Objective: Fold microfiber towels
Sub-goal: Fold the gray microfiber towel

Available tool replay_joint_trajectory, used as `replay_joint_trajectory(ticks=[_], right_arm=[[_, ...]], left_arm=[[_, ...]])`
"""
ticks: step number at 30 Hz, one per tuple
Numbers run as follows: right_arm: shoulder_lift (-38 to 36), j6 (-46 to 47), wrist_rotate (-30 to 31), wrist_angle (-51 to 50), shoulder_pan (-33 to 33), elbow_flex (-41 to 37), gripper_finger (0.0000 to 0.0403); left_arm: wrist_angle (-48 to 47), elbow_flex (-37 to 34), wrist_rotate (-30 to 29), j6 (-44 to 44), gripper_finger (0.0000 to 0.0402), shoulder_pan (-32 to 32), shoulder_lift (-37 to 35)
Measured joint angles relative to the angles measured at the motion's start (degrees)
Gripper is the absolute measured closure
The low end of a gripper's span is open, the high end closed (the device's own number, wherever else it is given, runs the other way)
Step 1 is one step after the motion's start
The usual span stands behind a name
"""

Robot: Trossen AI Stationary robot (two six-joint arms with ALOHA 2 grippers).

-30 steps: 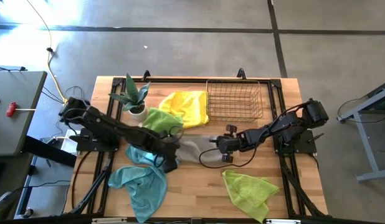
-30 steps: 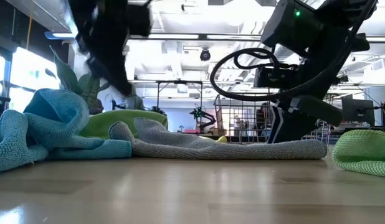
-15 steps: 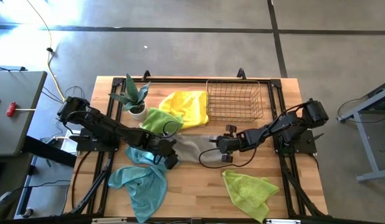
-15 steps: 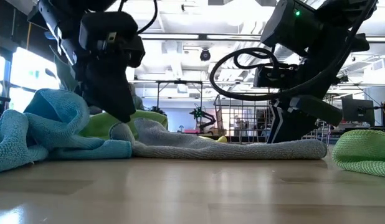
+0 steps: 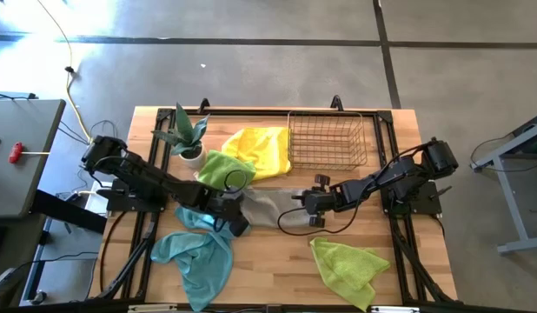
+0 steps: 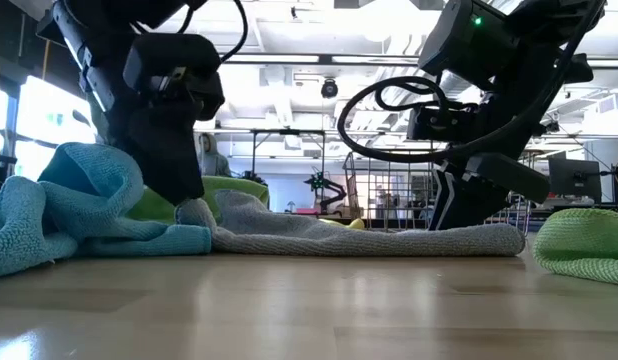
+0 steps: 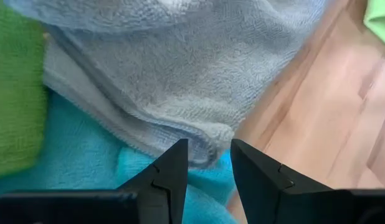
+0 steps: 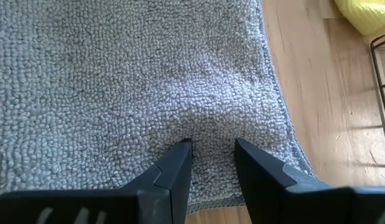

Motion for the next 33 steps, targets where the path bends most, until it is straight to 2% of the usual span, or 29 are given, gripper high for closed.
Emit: replay_joint_trajectory(ticks=[9, 18, 25, 33], right_arm=[[0.00, -0.02, 0.00, 0.03, -0.02, 0.02, 0.0286], [-0.02, 0.37, 0.03, -0.05, 0.00, 0.02, 0.0286], [-0.02, 1.53, 2.16, -0.17, -0.04, 0.02, 0.0286], [-0.02, 3.65, 2.25, -0.65, -1.99, 0.04, 0.0286]], left_arm=[[4.09, 0.07, 0.09, -0.39, 0.0301, -0.46, 3.02], [3.28, 0.01, 5.17, -1.15, 0.0395, -1.14, 3.45], [5.18, 0.01, 8.62, -2.40, 0.0392, -3.79, 3.45], [8.68, 0.01, 11.77, 2.71, 0.0397, -6.69, 3.41]])
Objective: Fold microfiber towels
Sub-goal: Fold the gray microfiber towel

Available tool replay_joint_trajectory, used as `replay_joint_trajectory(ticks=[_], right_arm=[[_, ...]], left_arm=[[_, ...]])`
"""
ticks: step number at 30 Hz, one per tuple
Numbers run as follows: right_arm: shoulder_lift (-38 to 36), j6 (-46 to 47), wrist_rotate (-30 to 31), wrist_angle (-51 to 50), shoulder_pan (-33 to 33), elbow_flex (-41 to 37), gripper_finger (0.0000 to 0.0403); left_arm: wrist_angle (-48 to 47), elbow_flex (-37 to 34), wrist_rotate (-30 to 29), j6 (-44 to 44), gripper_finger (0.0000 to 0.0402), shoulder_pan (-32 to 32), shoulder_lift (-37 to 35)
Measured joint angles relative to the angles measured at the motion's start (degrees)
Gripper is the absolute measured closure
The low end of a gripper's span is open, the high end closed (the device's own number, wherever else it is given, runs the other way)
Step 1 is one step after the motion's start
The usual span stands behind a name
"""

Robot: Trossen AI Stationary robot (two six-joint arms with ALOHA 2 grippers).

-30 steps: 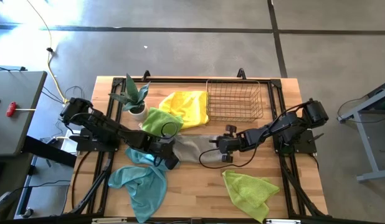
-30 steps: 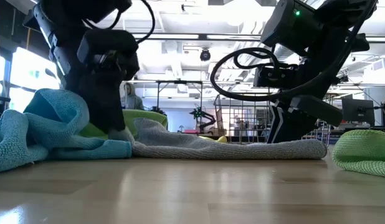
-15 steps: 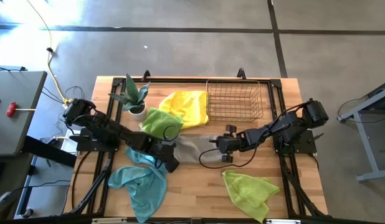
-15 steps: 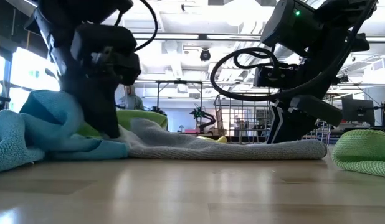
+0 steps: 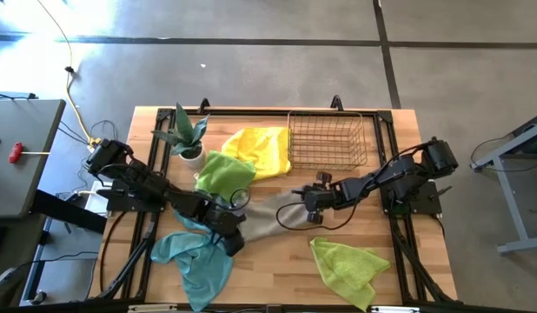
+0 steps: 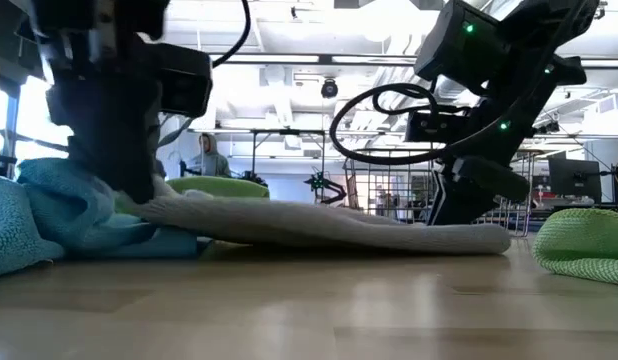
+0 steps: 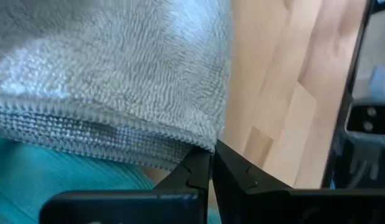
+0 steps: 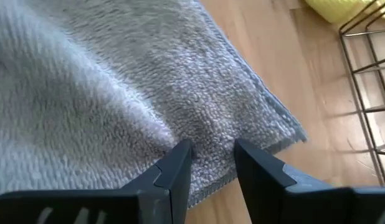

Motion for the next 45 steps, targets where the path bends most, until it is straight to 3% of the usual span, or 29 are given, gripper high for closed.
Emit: replay_joint_trajectory(ticks=[12, 18, 24, 32, 39, 45], right_arm=[[-0.04, -1.47, -0.33, -0.33, -1.35, 0.00, 0.0286], [-0.05, -2.14, -0.54, -0.43, -0.48, 0.02, 0.0286], [-0.07, -2.14, -0.78, -1.69, -0.50, 0.34, 0.0286], [-0.07, -2.16, 0.06, -14.30, 1.31, 8.09, 0.0286], [-0.07, 1.84, -0.91, -13.38, 5.51, 8.56, 0.0286], [-0.07, 10.19, -1.09, -9.86, 8.65, 6.00, 0.0286]], left_arm=[[0.43, 0.02, -1.69, 3.13, 0.0388, -1.19, 0.00], [0.36, 0.02, -3.85, 5.79, 0.0343, 0.26, 0.00], [0.17, 0.02, -1.41, 10.13, 0.0283, 1.80, -0.27], [-7.04, 3.74, 1.27, 18.81, 0.0253, 6.36, -2.35], [-7.27, 4.50, -5.50, 31.21, 0.0252, 7.92, -2.36], [-7.23, 4.48, -8.93, 33.98, 0.0252, 8.17, -2.34]])
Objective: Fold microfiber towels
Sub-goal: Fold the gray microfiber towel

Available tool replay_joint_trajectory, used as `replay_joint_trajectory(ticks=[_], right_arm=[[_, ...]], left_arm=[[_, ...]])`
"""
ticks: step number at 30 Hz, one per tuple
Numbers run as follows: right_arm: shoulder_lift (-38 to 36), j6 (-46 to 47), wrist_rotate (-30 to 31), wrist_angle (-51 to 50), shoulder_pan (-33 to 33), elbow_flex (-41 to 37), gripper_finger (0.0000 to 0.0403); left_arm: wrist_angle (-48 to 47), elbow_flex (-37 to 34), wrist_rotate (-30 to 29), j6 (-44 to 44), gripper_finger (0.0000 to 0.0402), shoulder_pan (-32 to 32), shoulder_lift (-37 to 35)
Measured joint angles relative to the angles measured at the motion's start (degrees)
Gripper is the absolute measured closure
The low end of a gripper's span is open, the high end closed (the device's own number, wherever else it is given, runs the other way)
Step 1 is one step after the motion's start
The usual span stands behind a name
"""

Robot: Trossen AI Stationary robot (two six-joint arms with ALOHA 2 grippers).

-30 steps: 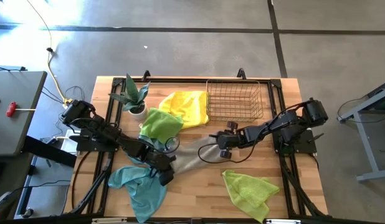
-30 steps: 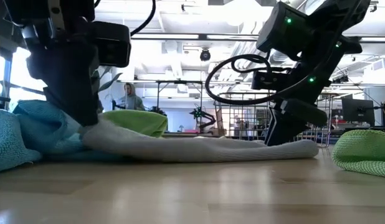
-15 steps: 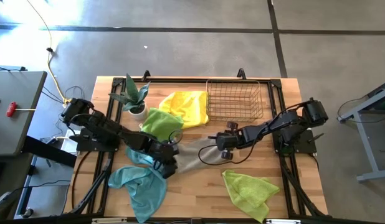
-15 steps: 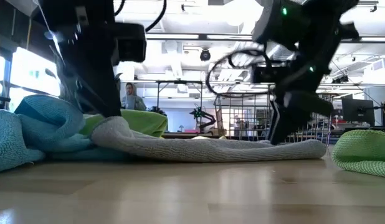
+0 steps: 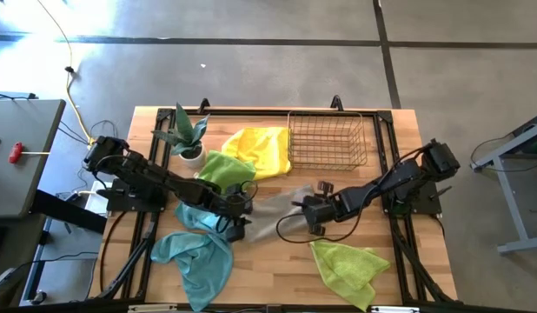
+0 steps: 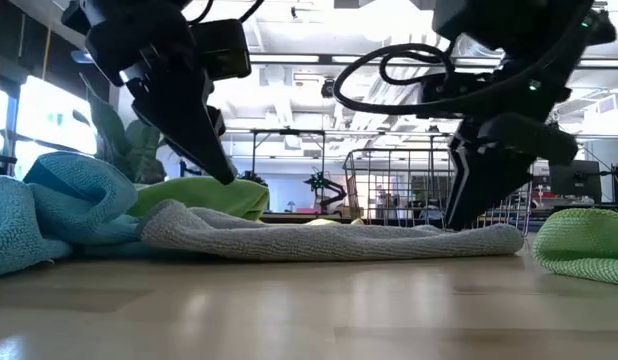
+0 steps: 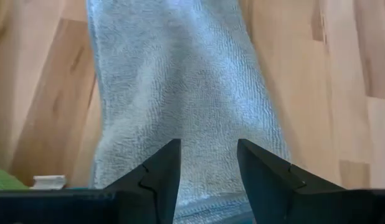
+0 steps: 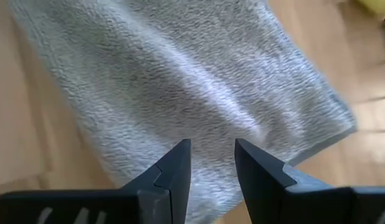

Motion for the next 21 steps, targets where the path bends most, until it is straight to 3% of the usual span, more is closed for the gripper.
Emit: replay_joint_trajectory(ticks=[11, 21], right_arm=[[-0.03, 8.68, -1.69, 1.92, 3.66, -4.07, 0.0286], [-0.20, 5.91, -0.81, -2.58, 3.87, -3.90, 0.0286]], left_arm=[[1.76, -0.01, 0.79, -0.15, 0.0252, -0.96, 6.53], [2.43, 0.03, 1.89, -4.46, 0.0252, -0.94, 10.08]])
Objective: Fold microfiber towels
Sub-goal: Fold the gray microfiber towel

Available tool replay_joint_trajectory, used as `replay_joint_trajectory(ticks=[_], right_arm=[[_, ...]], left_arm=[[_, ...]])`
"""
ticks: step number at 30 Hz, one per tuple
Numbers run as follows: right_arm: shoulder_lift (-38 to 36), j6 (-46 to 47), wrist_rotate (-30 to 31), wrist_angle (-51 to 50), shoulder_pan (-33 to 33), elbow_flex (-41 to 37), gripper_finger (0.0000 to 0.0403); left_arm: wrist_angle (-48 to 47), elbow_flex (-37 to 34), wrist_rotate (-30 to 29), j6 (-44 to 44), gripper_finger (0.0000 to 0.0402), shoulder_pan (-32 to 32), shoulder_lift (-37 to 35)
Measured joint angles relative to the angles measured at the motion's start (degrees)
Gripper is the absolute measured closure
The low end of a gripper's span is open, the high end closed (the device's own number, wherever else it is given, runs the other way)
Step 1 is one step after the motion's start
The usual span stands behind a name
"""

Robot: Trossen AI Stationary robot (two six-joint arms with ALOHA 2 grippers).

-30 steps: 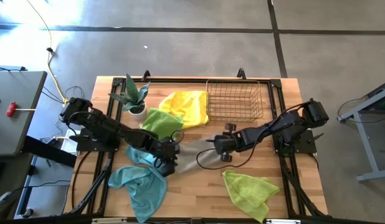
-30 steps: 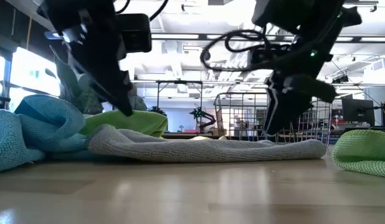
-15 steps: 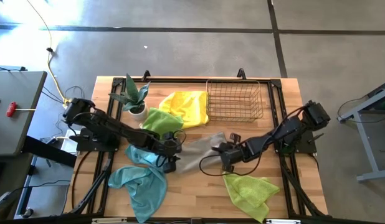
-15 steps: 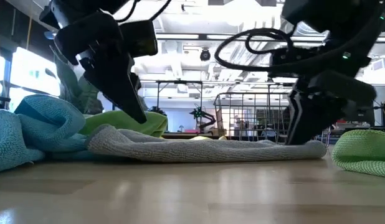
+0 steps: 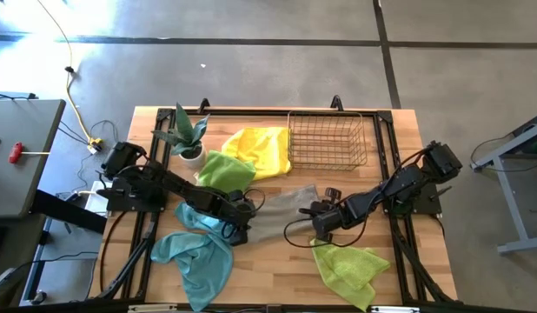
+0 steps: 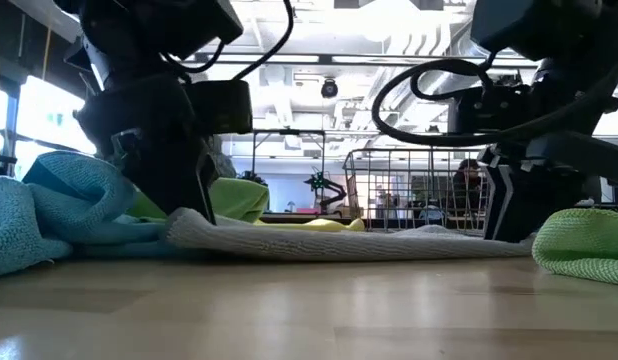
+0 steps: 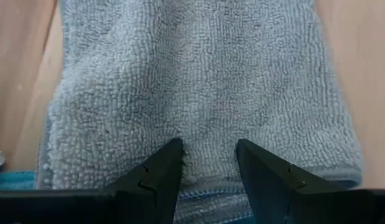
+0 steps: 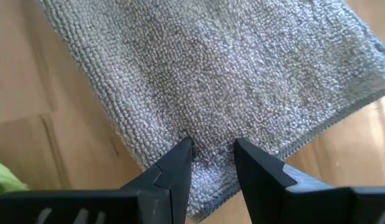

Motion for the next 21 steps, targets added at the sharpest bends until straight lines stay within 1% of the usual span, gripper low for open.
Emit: replay_joint_trajectory(ticks=[4, 10, 14, 15, 18, 21], right_arm=[[0.00, -0.41, 0.31, -1.26, -0.49, 0.00, 0.0286], [0.04, -1.23, 0.46, -1.77, -0.84, -0.02, 0.0286], [0.07, -1.35, 1.98, -2.72, -0.87, -0.02, 0.0286], [-0.30, -1.72, 2.09, -3.41, -0.88, 0.09, 0.0286], [-2.11, -0.85, 2.10, -9.62, -0.94, 1.22, 0.0286], [-6.18, 1.48, 4.30, -13.25, -0.94, 3.54, 0.0286]], left_arm=[[-0.08, 0.14, 2.53, -1.14, 0.0252, 0.07, 0.26], [-1.26, -0.07, 3.92, -6.00, 0.0252, -0.26, -1.32], [-0.27, -0.10, 3.96, -6.71, 0.0252, -0.66, -1.40], [0.52, -0.13, 3.76, -6.73, 0.0252, -0.66, -1.40], [2.91, -0.04, 3.23, -5.98, 0.0252, -0.31, -1.45], [3.33, 1.04, 2.51, -3.77, 0.0252, -0.11, -2.19]])
